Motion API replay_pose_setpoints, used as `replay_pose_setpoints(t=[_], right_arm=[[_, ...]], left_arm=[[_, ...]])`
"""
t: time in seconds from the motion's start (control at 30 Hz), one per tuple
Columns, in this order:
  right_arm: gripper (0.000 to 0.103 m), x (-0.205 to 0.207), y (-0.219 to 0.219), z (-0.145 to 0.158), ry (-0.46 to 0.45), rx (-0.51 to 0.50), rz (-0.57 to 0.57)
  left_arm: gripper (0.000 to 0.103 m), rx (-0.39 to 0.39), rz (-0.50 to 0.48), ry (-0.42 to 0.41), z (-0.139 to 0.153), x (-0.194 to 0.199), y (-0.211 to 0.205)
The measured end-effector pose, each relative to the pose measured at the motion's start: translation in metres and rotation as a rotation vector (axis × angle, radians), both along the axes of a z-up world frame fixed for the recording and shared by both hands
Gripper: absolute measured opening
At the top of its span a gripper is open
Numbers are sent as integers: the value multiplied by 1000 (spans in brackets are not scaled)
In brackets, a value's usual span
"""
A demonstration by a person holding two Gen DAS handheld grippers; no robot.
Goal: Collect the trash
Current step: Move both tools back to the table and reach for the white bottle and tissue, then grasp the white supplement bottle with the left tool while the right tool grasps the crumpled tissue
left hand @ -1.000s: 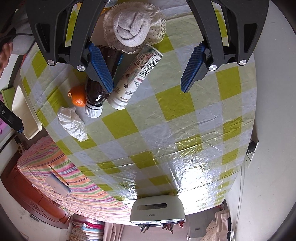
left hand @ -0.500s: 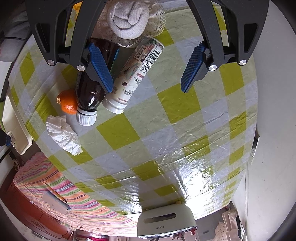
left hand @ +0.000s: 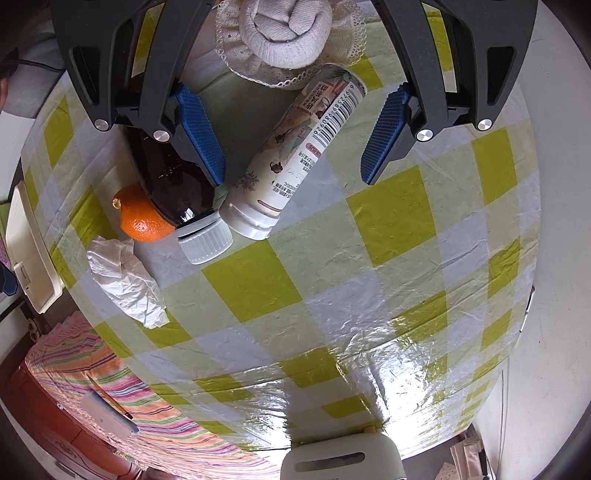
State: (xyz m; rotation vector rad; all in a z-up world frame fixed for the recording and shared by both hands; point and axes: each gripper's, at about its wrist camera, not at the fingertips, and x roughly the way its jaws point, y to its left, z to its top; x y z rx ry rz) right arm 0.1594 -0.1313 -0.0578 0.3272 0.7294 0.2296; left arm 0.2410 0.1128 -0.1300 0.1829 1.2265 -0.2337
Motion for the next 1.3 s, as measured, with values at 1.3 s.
replay_pose_setpoints(t=[1.3], right_arm=[[55,76,43,-61,259,-116,97]], left_arm=[[30,-382,220,-220,83,-14,9]])
